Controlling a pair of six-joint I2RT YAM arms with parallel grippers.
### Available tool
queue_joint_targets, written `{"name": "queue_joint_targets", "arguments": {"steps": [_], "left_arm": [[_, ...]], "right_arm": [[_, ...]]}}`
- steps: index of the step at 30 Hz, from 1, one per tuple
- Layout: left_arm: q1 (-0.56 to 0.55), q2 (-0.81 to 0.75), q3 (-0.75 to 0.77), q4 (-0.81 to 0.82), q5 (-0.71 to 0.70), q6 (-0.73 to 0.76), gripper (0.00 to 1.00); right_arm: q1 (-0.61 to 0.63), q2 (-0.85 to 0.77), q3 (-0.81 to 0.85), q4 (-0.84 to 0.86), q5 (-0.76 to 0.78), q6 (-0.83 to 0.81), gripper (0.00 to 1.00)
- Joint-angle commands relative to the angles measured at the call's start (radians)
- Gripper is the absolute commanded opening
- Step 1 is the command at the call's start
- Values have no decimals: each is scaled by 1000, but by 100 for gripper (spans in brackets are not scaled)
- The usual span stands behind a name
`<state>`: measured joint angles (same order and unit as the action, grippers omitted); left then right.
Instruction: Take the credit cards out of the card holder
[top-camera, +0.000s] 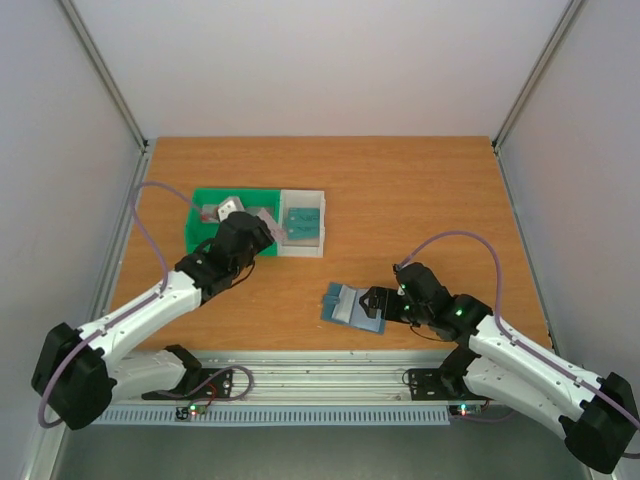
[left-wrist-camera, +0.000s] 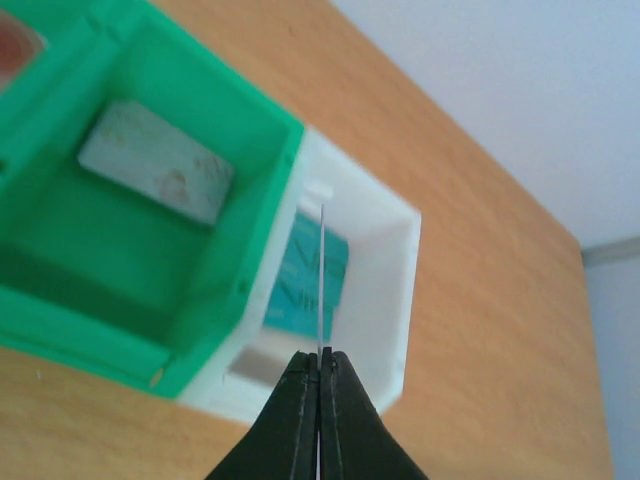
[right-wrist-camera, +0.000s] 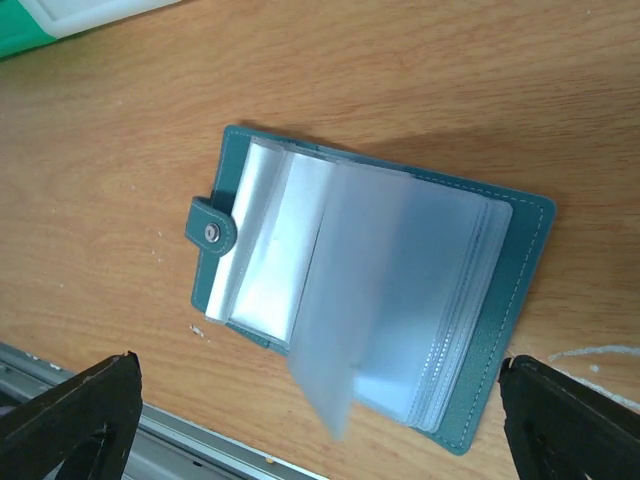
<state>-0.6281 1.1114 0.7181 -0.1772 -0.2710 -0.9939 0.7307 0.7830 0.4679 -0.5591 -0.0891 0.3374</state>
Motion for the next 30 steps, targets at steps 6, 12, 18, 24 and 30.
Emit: {"name": "queue_joint_targets", "arguments": {"steps": [6,12,18,24,30], "left_arm": [[33,192,153,26,-393,-79,0],[55,331,191,107,-476,-83,0],[122,473,201,218,-360,-125,1],[143,589,220,320,-295,-108,0],[146,640,218,367,-279,-95,0]], "right_arm": [[7,-11,40,-61,29,-24,98],[7,-31,43,-85,43,-31,99],[6,-54,46,-104,60,-32,99],[7,-53,61,-116,84,-42,98],[7,-21,60,-102,86,-42,98]]}}
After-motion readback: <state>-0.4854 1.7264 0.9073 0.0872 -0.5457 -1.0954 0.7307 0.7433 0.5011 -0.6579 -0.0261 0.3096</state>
